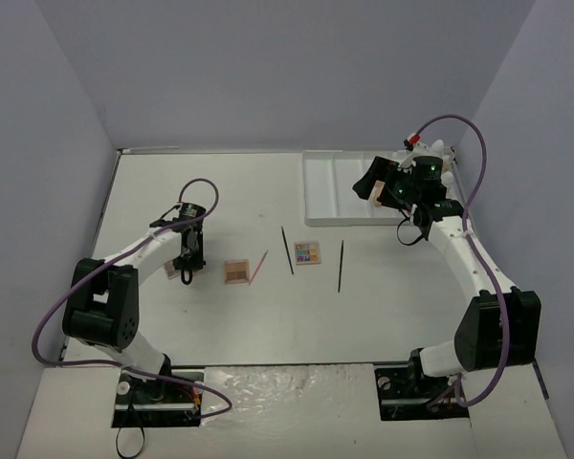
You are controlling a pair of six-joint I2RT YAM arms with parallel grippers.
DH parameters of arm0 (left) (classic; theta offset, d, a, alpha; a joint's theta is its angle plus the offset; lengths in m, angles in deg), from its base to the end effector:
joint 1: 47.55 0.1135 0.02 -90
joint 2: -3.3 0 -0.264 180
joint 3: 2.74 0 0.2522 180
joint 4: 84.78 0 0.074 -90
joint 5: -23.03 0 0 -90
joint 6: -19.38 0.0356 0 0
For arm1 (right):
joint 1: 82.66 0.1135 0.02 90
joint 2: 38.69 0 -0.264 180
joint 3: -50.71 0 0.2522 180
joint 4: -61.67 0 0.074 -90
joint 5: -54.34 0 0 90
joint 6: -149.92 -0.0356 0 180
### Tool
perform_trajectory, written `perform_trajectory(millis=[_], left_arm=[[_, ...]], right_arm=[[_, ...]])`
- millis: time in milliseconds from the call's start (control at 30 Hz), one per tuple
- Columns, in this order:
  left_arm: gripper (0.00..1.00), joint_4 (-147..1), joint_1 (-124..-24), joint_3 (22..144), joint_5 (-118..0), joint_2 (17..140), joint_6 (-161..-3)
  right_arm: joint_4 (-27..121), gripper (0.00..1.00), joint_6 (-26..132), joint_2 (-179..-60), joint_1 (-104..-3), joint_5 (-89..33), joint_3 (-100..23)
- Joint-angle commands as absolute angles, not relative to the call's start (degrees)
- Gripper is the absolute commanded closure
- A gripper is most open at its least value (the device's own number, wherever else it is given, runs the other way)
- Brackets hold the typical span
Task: Organize the makeup
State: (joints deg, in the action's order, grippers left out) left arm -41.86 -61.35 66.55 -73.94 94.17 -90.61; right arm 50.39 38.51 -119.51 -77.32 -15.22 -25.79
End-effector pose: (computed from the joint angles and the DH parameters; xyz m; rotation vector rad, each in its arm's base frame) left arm 0.2978 -0.0687 0.1860 -0.1817 2.6753 -0.0201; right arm 0.3302 0.0433 0.3263 0.0079 1.8758 0.6523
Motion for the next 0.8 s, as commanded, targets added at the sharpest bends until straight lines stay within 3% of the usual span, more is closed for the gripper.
perform_trajectory(millis=[0,67,433,767], left_arm=[[0.94,-41.92,-61.09,69.32,-72.29,91.28,-91.05],[1.0,-42.86,-61.12,68.99,-69.72,88.44,-90.35],[1.0,-62.09,-64.09,66.14,-46.13,70.71,-83.57],[1.0,-68.85,-70.61,67.05,-40.78,66.77,-83.58]], right_arm=[[53.86,0.0,39.39,-117.57,-76.14,-12.23,-27.45],[53.83,0.0,40.31,-118.16,-74.68,-10.53,-28.54],[54.39,0.03,44.08,-125.6,-58.29,0.85,-39.46],[60.37,0.06,37.97,-132.85,-48.84,3.27,-44.97]])
